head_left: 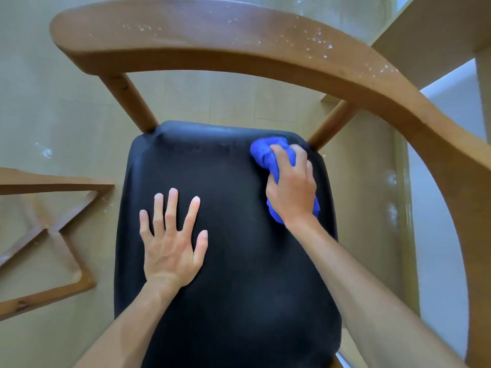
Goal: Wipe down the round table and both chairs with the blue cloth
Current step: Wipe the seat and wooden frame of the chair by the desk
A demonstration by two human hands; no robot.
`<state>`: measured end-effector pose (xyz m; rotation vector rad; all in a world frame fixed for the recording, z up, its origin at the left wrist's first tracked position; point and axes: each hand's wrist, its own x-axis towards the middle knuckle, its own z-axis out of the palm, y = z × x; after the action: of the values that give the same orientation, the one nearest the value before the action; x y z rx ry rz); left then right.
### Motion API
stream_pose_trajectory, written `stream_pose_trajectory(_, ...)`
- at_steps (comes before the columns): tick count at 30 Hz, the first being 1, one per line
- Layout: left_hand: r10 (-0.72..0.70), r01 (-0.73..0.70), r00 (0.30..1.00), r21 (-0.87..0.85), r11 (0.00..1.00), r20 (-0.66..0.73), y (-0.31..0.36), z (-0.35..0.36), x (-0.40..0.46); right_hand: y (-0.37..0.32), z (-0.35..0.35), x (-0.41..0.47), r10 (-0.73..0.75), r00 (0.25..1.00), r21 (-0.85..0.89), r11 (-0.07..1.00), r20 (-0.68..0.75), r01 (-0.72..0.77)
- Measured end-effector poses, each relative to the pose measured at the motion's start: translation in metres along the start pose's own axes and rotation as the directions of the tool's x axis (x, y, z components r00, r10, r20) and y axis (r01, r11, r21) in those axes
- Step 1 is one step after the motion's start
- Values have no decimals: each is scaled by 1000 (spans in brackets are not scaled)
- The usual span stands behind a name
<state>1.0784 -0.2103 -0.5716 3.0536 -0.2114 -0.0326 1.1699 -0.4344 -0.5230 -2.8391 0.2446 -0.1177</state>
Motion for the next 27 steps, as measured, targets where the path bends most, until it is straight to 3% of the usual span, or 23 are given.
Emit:
stream_pose_trajectory(3, -14, 15, 999, -7, 1000, 34, 1, -4, 1, 22, -16, -93, -66, 998, 2, 998, 14, 66)
stream_pose_trajectory(6, -21, 23, 998, -32, 999, 65, 1, -6, 1, 45, -39, -185, -116, 985, -8, 993, 130, 118)
stream_pose_trajectory(9, -25, 28, 998, -42, 999, 63, 0, -3, 0, 60, -44, -179, -159, 972, -10, 987, 170, 163)
stream_pose_trajectory(13, -11, 12, 1000, -40, 999, 8, -1, 5, -1, 46, -27, -72, 102, 992, 51, 993, 72, -106)
stream_pose_trajectory(17, -8, 7, 1000, -44, 999, -21, -1, 5, -1, 48, -8, 6, 380, 923, 161, 916, -58, -367)
stream_pose_trajectory(22, -7, 6, 1000, -37, 999, -18, 0, 3, 0, 59, -11, -1, 385, 923, 172, 910, -11, -378)
stream_pose_trajectory(27, -13, 12, 1000, -43, 999, -18, -1, 1, -1, 69, -33, -118, 420, 896, 174, 880, 147, -441)
